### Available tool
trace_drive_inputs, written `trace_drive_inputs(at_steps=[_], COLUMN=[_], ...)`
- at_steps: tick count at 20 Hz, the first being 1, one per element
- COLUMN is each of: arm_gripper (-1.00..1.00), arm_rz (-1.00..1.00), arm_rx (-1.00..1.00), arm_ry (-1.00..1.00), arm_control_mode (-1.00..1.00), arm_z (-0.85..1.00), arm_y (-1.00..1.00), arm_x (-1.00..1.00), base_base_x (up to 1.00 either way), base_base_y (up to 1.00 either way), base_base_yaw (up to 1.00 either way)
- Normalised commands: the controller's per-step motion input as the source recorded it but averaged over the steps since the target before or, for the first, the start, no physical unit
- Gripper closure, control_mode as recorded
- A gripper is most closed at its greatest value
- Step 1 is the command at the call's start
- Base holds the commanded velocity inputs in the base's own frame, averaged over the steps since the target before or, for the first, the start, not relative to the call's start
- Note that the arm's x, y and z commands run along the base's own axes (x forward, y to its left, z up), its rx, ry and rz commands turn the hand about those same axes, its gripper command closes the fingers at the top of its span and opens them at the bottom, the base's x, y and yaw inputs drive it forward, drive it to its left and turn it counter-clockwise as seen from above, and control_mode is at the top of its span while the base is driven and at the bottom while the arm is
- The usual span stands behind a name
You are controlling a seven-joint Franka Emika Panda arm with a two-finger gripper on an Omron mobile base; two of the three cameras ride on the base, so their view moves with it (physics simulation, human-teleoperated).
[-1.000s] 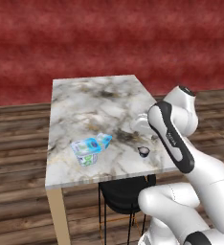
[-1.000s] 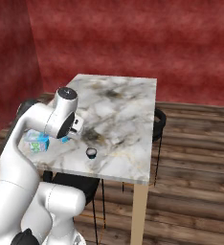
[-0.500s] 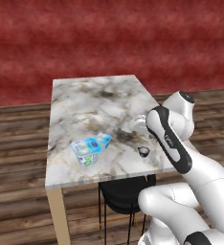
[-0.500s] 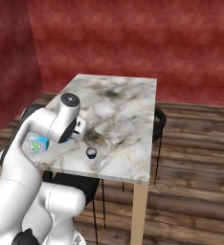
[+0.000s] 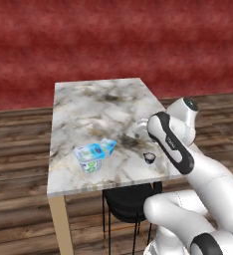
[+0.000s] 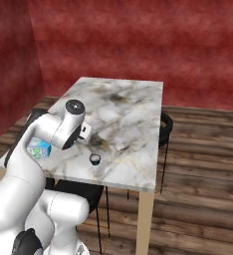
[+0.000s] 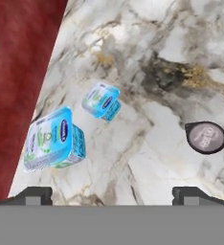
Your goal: Stack the yogurt containers by placing the smaller containers on top of the larger containers.
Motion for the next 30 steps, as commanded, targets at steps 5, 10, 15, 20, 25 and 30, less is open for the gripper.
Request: trace_drive_inputs(at_steps=[5, 10, 15, 20, 25, 30], arm_gripper=[-1.00, -1.00, -1.00, -1.00, -1.00, -1.00], arm_rz=[-0.03, -0.01, 0.00, 0.00, -0.01, -0.03], arm_rx=[0.09, 0.10, 0.09, 0.06, 0.01, 0.00], arm_ry=[0.05, 0.09, 0.08, 0.01, -0.01, 0.00], arm_control_mode=[-1.00, -1.00, -1.00, -1.00, -1.00, -1.00], arm_z=[-0.07, -0.07, -0.09, -0.10, -0.09, -0.02], arm_y=[0.00, 0.01, 0.07, 0.11, 0.14, 0.07], arm_x=[0.10, 0.05, 0.07, 0.13, 0.14, 0.17], base_base_x=[0.00, 0.00, 0.00, 0.00, 0.00, 0.00], base_base_y=[0.00, 0.00, 0.00, 0.00, 0.00, 0.00], base_base_yaw=[0.00, 0.00, 0.00, 0.00, 0.00, 0.00])
